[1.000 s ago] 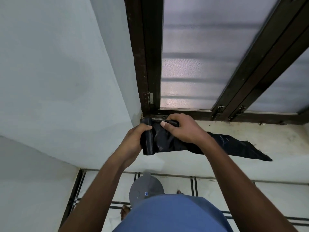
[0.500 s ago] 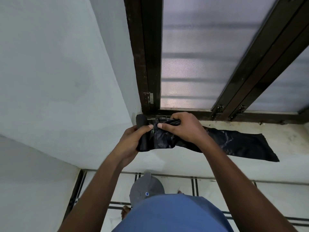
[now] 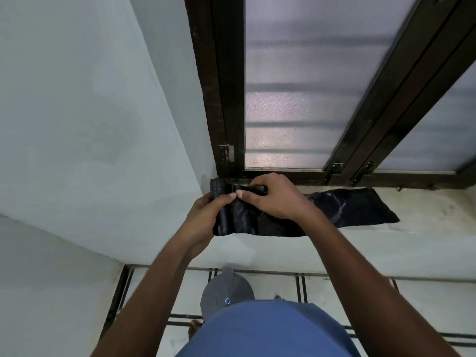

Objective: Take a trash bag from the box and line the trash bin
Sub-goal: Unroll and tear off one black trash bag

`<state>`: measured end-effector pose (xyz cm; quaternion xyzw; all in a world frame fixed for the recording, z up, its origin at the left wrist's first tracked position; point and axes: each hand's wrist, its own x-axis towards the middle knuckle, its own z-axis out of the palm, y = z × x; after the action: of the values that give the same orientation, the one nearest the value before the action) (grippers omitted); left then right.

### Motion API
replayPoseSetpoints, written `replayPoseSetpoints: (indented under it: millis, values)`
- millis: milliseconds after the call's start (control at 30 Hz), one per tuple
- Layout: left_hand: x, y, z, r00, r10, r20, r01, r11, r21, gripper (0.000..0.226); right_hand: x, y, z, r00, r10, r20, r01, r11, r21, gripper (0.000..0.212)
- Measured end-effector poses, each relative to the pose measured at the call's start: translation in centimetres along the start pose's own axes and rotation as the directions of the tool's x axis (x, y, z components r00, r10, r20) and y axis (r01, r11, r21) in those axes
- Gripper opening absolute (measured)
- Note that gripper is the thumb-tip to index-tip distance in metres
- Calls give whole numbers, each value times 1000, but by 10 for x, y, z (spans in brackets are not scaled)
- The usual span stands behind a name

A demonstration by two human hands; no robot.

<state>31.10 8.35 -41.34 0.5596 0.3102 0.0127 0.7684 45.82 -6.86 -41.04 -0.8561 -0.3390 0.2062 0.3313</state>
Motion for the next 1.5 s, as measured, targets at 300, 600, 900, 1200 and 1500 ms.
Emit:
replayPoseSetpoints:
  millis: [300, 600, 900, 1200, 1500]
  values:
    - [1, 3, -4, 999, -36, 20, 37, 999, -30, 37, 2, 12, -2, 988, 103, 118, -124, 976, 181, 54]
    - [1, -3, -4, 1000, 10, 28, -8, 998, -69, 33, 8, 10, 16, 984, 118, -131, -152, 944, -294, 60]
    - [3, 10, -16, 998, 69, -11, -70, 984, -163, 40, 7, 53, 19, 957, 227, -179, -228, 974, 11, 64]
    - [5, 7, -13, 996, 77, -45, -81, 993, -91, 33, -10, 20, 1, 890, 148, 431, -368, 791, 489, 63]
    - [-2, 7, -11, 996, 90, 16, -91, 989, 119, 19, -12, 22, -6, 826, -29, 563, -371, 724, 581, 32]
